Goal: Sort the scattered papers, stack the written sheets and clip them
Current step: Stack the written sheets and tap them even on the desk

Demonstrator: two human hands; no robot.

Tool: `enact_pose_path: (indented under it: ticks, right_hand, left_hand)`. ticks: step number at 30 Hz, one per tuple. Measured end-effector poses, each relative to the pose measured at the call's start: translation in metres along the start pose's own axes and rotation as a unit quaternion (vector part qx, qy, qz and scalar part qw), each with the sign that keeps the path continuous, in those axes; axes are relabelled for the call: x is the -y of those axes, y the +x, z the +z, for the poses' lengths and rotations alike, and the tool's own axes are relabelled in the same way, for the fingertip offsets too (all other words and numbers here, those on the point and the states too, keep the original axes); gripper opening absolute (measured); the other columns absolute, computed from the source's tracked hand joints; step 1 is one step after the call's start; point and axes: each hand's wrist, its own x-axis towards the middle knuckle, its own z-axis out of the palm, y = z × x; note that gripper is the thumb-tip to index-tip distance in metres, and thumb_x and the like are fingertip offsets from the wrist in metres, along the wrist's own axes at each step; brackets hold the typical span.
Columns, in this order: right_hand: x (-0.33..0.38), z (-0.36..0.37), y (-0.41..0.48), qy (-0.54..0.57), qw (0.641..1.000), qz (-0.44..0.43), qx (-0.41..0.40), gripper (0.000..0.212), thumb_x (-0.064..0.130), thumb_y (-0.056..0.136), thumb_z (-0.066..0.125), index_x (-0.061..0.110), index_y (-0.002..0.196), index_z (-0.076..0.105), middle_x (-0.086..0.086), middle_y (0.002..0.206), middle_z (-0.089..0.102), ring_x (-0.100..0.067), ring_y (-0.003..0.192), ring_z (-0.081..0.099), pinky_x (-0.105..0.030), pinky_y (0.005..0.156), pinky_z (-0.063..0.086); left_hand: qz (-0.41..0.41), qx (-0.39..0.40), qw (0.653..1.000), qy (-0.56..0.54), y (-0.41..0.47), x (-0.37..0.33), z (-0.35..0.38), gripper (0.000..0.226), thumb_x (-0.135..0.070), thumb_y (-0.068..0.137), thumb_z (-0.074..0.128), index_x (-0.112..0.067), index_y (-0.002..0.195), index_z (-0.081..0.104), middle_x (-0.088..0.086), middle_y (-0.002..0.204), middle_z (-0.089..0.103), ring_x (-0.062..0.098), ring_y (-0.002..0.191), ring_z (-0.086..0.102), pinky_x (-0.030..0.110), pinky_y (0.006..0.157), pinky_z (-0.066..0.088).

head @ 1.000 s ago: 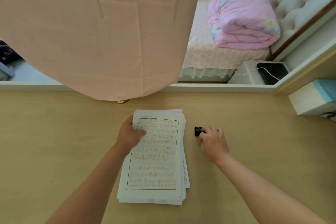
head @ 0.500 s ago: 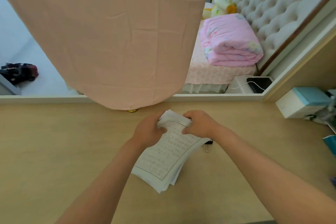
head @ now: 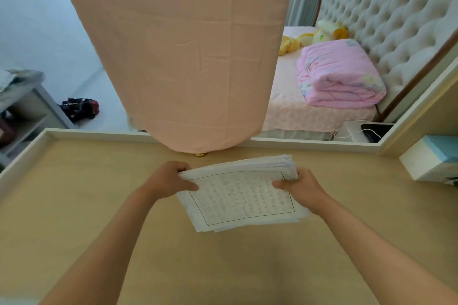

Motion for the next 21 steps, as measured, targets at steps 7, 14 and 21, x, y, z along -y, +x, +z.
enact_pose_path:
  ticks: [7,14,21]
  right_hand:
    - [-0.045,0.005,-0.019,0.114,0.991,-0.030,-0.058,0.030,-0.004,0.079,0.077,0.015,0.103,0.075,0.000,0.099,0.077,-0.013,0.095,0.072,-0.025,0.081,0.058]
    - [-0.106,0.025,-0.026,0.145,0.986,0.047,-0.061,0.039,-0.008,0.080,0.072,0.017,0.110,0.069,-0.003,0.105,0.076,-0.018,0.099,0.071,-0.038,0.082,0.058]
    - [-0.112,0.038,-0.018,0.113,0.989,0.039,-0.084,0.041,-0.008,0.074,0.058,0.016,0.106,0.067,-0.007,0.100,0.073,-0.023,0.096,0.068,-0.038,0.079,0.054]
  left_hand:
    - [0.012,-0.191,0.894,-0.406,-0.040,-0.016,0.052,0.031,0.000,0.071,0.084,-0.004,0.098,0.069,0.004,0.089,0.075,0.017,0.081,0.073,0.026,0.064,0.057]
    - [-0.008,-0.222,0.891,-0.395,-0.048,0.019,0.123,0.041,-0.009,0.075,0.084,-0.021,0.104,0.058,-0.001,0.097,0.066,0.018,0.087,0.067,0.031,0.069,0.057]
    - [0.000,-0.283,0.865,-0.413,-0.047,0.021,0.140,0.047,-0.059,0.071,0.067,-0.034,0.110,0.058,-0.002,0.115,0.056,0.016,0.099,0.056,0.033,0.082,0.048]
